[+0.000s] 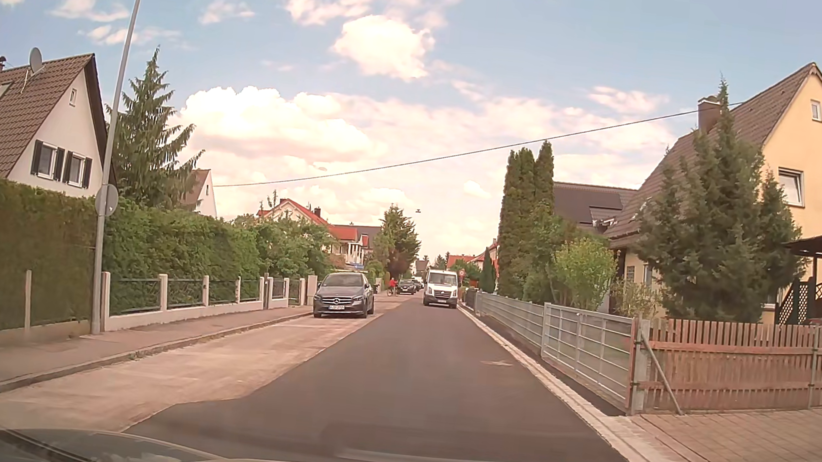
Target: Follow the waypoints while adhering to traffic rules and regulations
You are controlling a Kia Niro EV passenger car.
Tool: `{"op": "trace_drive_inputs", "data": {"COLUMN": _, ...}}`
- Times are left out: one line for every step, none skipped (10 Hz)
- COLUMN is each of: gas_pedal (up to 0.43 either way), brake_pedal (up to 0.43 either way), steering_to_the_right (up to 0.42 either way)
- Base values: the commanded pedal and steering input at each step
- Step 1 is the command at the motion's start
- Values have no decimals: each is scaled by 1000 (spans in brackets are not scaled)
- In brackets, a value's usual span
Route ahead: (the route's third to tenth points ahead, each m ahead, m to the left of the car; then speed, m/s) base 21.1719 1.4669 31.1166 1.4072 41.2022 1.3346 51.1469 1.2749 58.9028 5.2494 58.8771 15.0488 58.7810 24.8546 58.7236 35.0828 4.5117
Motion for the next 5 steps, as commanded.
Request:
{"op": "trace_drive_inputs", "data": {"gas_pedal": 39, "brake_pedal": 18, "steering_to_the_right": 1}}
{"op": "trace_drive_inputs", "data": {"gas_pedal": 39, "brake_pedal": 18, "steering_to_the_right": 0}}
{"op": "trace_drive_inputs", "data": {"gas_pedal": 39, "brake_pedal": 18, "steering_to_the_right": 0}}
{"op": "trace_drive_inputs", "data": {"gas_pedal": 39, "brake_pedal": 18, "steering_to_the_right": 0}}
{"op": "trace_drive_inputs", "data": {"gas_pedal": 39, "brake_pedal": 18, "steering_to_the_right": 0}}
